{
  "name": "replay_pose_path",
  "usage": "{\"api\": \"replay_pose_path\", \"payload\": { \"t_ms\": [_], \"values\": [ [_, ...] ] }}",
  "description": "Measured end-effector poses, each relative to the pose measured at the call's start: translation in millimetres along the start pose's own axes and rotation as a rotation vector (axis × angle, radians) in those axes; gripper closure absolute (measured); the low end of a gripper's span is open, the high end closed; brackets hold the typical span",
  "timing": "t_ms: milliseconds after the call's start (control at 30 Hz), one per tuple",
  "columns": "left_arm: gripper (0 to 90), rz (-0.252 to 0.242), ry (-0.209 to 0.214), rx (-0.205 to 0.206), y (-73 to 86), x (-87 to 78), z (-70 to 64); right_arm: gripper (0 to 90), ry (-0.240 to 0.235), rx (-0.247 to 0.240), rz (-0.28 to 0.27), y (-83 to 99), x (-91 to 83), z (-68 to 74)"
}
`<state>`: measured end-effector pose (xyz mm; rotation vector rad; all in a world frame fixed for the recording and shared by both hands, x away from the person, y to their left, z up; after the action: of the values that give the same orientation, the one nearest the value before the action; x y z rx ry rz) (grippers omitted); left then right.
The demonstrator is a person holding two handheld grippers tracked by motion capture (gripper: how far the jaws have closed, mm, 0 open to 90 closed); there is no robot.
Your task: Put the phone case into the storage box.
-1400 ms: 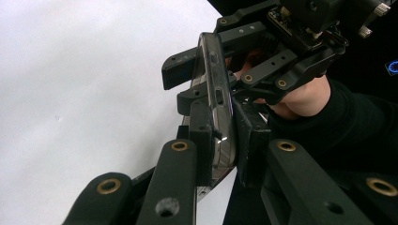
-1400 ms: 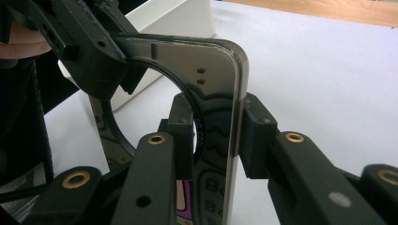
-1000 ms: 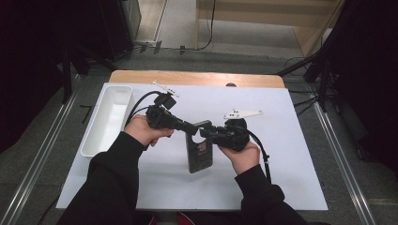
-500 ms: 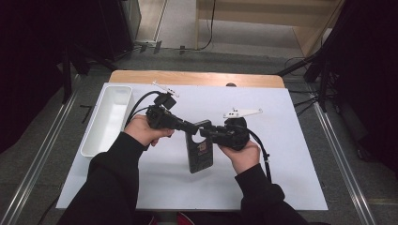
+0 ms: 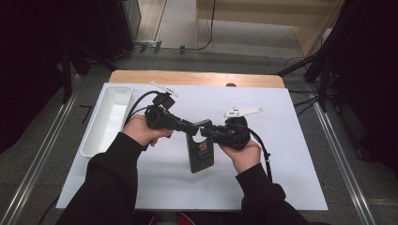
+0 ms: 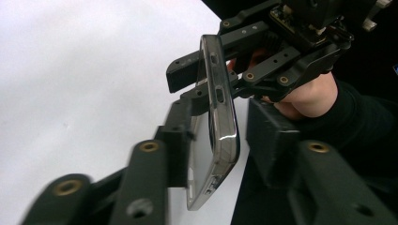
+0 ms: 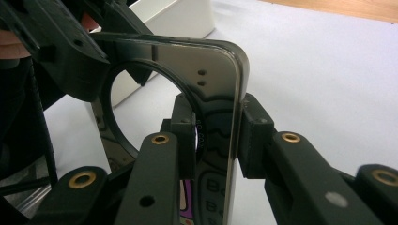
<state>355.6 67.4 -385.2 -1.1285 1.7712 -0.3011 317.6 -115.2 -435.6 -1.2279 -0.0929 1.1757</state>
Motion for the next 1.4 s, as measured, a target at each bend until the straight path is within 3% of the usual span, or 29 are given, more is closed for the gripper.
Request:
{"api": "replay_pose_path", "payload": {
  "t_ms": [267,533,1400],
  "values": [
    [43.0,-0.027,-0.014,0.023,-0.4,-5.4,-1.8,70.7,0.006,0.005,0.007,-0.4,-1.7,-1.9],
    [35.8,-0.065,-0.044,0.032,3.0,-14.8,-0.4,70.6,0.008,0.012,0.008,-1.2,-3.8,-3.6],
    [35.6,-0.117,-0.138,0.051,49.6,-33.3,9.5,70.6,0.027,0.02,0.016,-8.6,-1.5,-7.6]
  ]
}}
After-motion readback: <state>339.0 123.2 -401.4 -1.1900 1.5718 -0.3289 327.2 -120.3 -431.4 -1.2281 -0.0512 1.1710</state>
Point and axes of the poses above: each handheld gripper's, and its own axes: x roughly forward along the jaws, y roughly out of its underside, z roughly to its left, the point moved 4 cm from there along x, roughly forward along the jaws, and after that the axes turned 5 degrees about x, right-handed, at the moved point
